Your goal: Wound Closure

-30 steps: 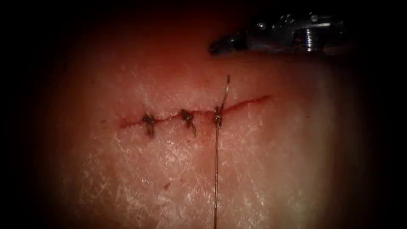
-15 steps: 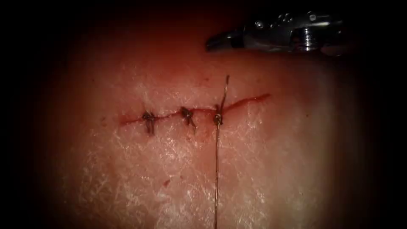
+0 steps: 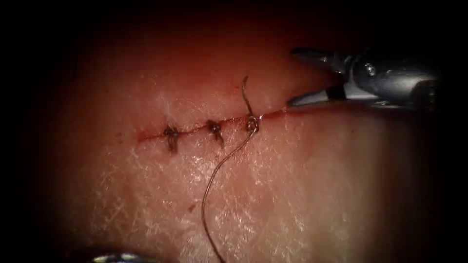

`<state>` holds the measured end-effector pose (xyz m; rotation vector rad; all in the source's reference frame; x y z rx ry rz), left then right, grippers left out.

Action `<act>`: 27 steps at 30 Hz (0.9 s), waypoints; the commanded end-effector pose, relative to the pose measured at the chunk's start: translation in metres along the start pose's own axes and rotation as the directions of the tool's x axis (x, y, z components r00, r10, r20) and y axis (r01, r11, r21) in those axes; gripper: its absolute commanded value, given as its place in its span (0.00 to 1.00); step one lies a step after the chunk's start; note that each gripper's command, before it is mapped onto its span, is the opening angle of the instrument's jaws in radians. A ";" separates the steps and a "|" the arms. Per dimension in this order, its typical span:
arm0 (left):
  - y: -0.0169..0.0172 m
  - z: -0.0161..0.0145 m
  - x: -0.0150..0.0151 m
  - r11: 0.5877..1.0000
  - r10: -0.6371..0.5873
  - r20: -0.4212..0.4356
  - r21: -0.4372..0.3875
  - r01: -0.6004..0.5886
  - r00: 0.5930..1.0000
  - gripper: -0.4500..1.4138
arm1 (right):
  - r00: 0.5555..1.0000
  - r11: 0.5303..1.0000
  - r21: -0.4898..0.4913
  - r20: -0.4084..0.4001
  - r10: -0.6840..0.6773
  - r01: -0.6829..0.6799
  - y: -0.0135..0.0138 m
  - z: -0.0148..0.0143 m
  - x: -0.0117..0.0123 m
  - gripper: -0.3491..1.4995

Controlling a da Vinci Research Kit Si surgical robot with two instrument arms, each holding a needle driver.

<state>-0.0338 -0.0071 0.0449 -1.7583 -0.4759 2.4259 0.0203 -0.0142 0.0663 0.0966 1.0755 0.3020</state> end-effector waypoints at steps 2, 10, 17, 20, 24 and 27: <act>-0.0011 -0.0017 0.0010 1.000 0.013 -0.001 0.026 -0.013 1.000 0.00 | 1.000 1.000 -0.006 -0.029 0.003 -0.003 -0.0030 0.0010 0.0001 0.56; -0.0027 -0.0086 0.0031 0.994 0.037 0.032 0.103 -0.041 0.999 0.00 | 0.999 1.000 -0.002 -0.050 0.006 -0.006 -0.0043 0.0031 0.0009 0.53; -0.0051 -0.0113 0.0045 0.986 0.044 0.037 0.156 -0.050 0.998 0.00 | 0.997 1.000 -0.008 -0.077 0.004 -0.004 -0.0051 0.0064 0.0014 0.45; -0.0057 -0.0102 0.0044 0.989 0.044 0.023 0.140 -0.047 0.999 0.00 | 0.996 1.000 -0.009 -0.085 0.001 -0.002 -0.0061 0.0086 0.0013 0.42; -0.0070 -0.0081 0.0047 0.992 0.043 0.002 0.119 -0.043 0.999 0.00 | 0.995 1.000 -0.001 -0.097 0.000 0.000 -0.0078 0.0121 0.0007 0.39; -0.0077 -0.0074 0.0049 0.993 0.041 -0.004 0.115 -0.041 0.999 0.00 | 0.995 1.000 0.002 -0.100 0.000 0.001 -0.0084 0.0130 0.0005 0.38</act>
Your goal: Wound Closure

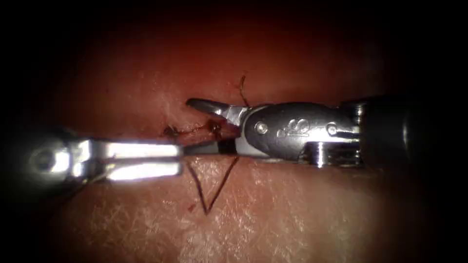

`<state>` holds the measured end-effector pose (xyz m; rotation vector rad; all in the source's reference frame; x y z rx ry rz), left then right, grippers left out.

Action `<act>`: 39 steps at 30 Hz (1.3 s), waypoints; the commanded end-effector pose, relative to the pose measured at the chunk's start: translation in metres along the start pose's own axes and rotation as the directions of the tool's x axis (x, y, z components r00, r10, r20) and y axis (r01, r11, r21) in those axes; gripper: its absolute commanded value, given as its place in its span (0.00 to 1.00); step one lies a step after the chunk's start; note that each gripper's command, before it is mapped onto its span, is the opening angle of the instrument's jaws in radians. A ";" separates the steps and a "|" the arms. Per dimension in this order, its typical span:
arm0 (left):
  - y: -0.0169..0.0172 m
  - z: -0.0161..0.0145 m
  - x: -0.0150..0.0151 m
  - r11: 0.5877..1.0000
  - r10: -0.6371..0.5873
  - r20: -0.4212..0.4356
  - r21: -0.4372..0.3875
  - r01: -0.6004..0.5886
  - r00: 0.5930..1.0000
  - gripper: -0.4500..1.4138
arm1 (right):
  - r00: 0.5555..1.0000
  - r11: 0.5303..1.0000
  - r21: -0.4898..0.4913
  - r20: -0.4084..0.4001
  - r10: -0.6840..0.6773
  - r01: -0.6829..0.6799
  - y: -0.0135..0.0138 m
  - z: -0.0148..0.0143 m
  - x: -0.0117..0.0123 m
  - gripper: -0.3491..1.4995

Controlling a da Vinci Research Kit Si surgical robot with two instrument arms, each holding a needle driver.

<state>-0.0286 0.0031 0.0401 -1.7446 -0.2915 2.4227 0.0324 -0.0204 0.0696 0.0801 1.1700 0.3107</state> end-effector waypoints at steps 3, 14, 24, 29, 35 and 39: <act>-0.0016 0.0017 -0.0006 1.000 0.001 -0.011 -0.012 -0.001 1.000 0.00 | 1.000 1.000 0.018 -0.011 -0.003 0.004 -0.0012 0.0014 -0.0004 0.35; -0.0088 0.0047 -0.0052 1.000 0.015 -0.040 -0.024 -0.016 0.999 0.00 | 0.998 0.993 0.118 -0.066 -0.011 0.019 -0.0035 0.0004 -0.0001 0.27; -0.0096 0.0061 -0.0115 0.999 -0.021 -0.032 -0.025 0.020 0.999 0.00 | 0.987 0.993 0.121 -0.158 0.027 -0.008 -0.0026 -0.0033 -0.0002 0.25; -0.0096 0.0079 -0.0140 0.999 -0.034 -0.021 -0.016 0.034 0.999 0.00 | 0.980 0.993 0.115 -0.197 0.038 -0.015 -0.0030 -0.0040 -0.0004 0.25; -0.0098 0.0096 -0.0171 0.999 -0.048 -0.011 -0.022 0.048 0.999 0.00 | 0.967 0.992 0.125 -0.246 0.060 -0.029 -0.0045 -0.0032 -0.0019 0.25; -0.0099 0.0098 -0.0184 0.998 -0.055 -0.010 -0.024 0.054 0.998 0.00 | 0.955 0.989 0.135 -0.278 0.099 -0.063 -0.0045 -0.0030 -0.0022 0.25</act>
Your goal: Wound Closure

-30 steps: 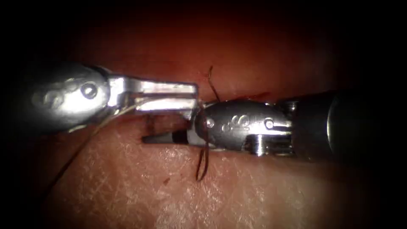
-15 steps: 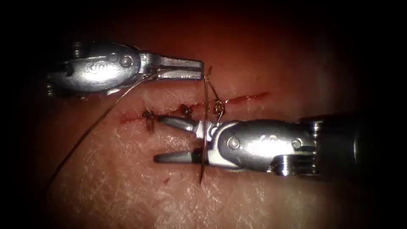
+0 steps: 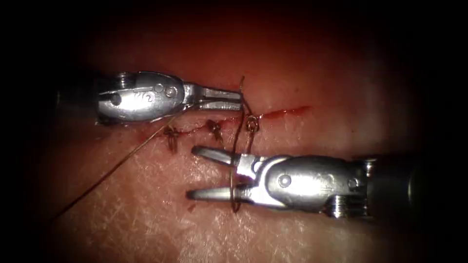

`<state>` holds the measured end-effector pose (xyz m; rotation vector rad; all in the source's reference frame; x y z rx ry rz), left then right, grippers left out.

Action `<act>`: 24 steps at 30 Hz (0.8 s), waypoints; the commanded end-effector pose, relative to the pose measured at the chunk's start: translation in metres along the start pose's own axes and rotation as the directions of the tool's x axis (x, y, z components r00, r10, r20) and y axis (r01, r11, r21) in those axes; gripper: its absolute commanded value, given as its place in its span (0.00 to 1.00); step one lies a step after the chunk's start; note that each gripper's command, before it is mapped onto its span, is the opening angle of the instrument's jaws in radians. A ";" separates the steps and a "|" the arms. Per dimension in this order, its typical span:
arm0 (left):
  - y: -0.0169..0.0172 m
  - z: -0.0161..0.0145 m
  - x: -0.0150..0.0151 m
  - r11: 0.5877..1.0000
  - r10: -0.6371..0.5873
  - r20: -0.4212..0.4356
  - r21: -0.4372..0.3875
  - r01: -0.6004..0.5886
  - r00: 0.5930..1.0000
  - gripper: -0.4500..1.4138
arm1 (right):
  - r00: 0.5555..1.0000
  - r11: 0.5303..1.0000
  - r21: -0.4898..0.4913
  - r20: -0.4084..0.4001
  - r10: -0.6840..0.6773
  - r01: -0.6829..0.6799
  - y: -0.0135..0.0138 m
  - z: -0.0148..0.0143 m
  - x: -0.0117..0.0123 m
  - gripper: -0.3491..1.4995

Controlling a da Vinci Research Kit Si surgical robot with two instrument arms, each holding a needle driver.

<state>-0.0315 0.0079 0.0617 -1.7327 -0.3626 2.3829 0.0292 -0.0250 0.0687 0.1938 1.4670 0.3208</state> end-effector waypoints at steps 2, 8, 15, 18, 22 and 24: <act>-0.0001 0.0007 -0.0010 1.000 -0.002 -0.001 -0.001 0.002 1.000 0.00 | 0.999 1.000 0.000 -0.033 0.025 -0.025 -0.0003 0.0004 -0.0006 0.25; 0.0002 0.0005 -0.0021 1.000 -0.003 0.001 -0.003 0.003 1.000 0.00 | 0.992 0.995 -0.054 -0.105 0.073 -0.079 0.0006 -0.0012 -0.0003 0.24; 0.0018 0.0012 -0.0036 1.000 -0.014 0.003 -0.006 0.014 1.000 0.00 | 0.984 0.976 -0.164 -0.129 0.119 -0.140 0.0024 -0.0025 -0.0008 0.23; 0.0032 0.0014 -0.0037 1.000 -0.015 0.002 -0.013 0.015 1.000 0.00 | 0.980 0.958 -0.223 -0.126 0.157 -0.182 0.0030 -0.0031 -0.0014 0.24; 0.0049 0.0013 -0.0031 1.000 -0.014 -0.001 -0.022 0.014 1.000 0.00 | 0.975 0.935 -0.285 -0.126 0.181 -0.211 0.0037 -0.0038 -0.0018 0.24; 0.0053 0.0012 -0.0028 1.000 -0.015 -0.002 -0.023 0.015 1.000 0.00 | 0.975 0.929 -0.299 -0.123 0.187 -0.216 0.0038 -0.0039 -0.0018 0.24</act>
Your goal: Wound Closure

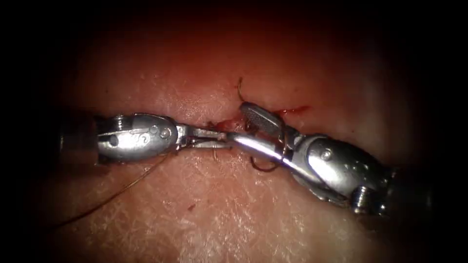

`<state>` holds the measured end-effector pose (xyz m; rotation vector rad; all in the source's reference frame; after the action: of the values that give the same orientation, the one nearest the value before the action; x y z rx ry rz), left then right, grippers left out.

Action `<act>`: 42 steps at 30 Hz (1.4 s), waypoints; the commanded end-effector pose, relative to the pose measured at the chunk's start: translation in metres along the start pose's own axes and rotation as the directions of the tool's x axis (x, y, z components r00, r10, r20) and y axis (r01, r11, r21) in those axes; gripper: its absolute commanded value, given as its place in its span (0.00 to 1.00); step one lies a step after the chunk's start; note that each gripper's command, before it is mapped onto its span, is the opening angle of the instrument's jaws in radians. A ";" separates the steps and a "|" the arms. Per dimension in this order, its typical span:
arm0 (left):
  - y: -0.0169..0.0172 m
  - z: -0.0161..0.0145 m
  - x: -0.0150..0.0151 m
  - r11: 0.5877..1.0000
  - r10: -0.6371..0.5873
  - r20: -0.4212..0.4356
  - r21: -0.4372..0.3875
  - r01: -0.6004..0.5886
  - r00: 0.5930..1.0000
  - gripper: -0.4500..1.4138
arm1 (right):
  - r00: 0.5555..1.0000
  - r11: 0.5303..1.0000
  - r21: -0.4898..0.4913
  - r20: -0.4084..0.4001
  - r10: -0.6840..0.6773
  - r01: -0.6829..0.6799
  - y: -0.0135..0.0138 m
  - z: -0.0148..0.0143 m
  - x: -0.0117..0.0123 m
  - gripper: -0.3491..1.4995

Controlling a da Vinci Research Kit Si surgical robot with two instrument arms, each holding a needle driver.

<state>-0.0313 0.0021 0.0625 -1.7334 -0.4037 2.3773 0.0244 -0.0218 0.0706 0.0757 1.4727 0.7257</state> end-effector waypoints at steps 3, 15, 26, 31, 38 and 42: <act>0.0016 0.0006 0.0009 1.000 -0.005 -0.004 -0.004 0.005 1.000 0.00 | 0.996 0.992 -0.124 0.080 0.038 -0.027 0.0009 0.0001 -0.0010 0.24; 0.0027 0.0014 0.0024 1.000 -0.010 -0.011 -0.016 0.010 1.000 0.00 | 0.970 0.961 -0.275 0.222 0.096 -0.032 0.0041 0.0012 -0.0012 0.42; 0.0024 0.0013 0.0027 1.000 -0.012 -0.013 -0.019 0.012 1.000 0.00 | 0.909 0.952 -0.289 0.362 0.204 -0.098 0.0057 0.0040 -0.0044 0.66; 0.0025 0.0013 0.0027 1.000 -0.012 -0.014 -0.021 0.012 1.000 0.00 | 0.880 0.952 -0.257 0.398 0.259 -0.164 0.0054 0.0051 -0.0066 0.79; 0.0025 0.0012 0.0027 1.000 -0.011 -0.014 -0.022 0.011 1.000 0.00 | 0.851 0.953 -0.215 0.439 0.290 -0.214 0.0044 0.0051 -0.0067 0.77; 0.0027 0.0013 0.0027 1.000 -0.011 -0.014 -0.022 0.011 1.000 0.00 | 0.829 0.949 -0.201 0.464 0.310 -0.243 0.0039 0.0052 -0.0070 0.72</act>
<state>-0.0328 0.0004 0.0589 -1.7492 -0.4370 2.3624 0.0274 -0.0197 0.0787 0.3604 0.9209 0.9583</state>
